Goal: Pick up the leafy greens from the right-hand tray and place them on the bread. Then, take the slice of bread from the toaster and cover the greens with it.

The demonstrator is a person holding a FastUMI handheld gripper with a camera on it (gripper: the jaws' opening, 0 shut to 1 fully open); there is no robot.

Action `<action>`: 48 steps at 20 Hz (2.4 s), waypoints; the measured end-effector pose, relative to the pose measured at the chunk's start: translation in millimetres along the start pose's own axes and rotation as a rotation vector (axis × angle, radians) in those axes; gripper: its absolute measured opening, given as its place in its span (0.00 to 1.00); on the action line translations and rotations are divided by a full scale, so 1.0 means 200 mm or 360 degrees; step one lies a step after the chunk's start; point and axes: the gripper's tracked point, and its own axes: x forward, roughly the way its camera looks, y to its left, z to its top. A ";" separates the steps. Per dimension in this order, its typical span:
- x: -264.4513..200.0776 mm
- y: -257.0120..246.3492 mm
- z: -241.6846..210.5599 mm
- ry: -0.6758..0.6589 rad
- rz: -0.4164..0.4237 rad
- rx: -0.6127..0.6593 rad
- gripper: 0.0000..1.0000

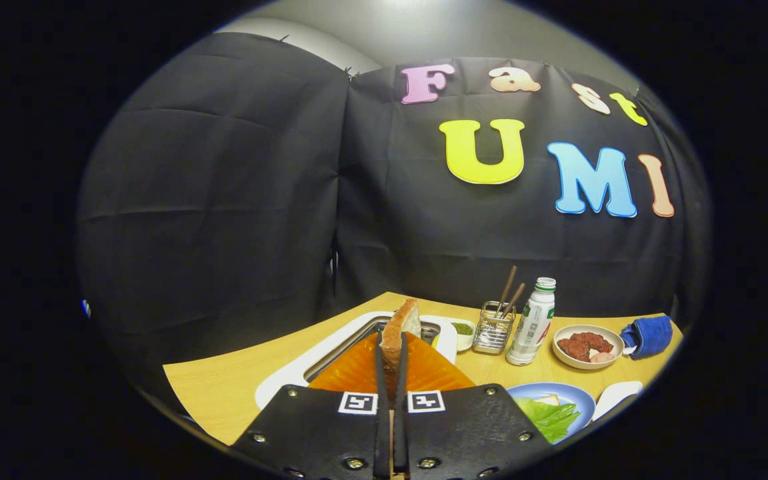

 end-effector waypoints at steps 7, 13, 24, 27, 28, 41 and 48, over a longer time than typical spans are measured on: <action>-0.12 -0.03 0.25 -0.0127 0.0014 0.0001 0.02; -0.23 -0.09 0.38 -0.0181 0.0015 0.0048 0.02; -0.46 -0.57 0.18 -0.0122 -0.0227 0.0065 0.02; -0.49 -0.67 0.09 -0.0079 -0.0262 0.0074 0.02; -0.49 -0.70 0.06 -0.0064 -0.0278 0.0090 0.02; -0.34 -0.77 -0.29 0.0130 -0.0254 0.0235 0.02; -0.28 -0.68 -0.35 0.0149 -0.0190 0.0241 0.02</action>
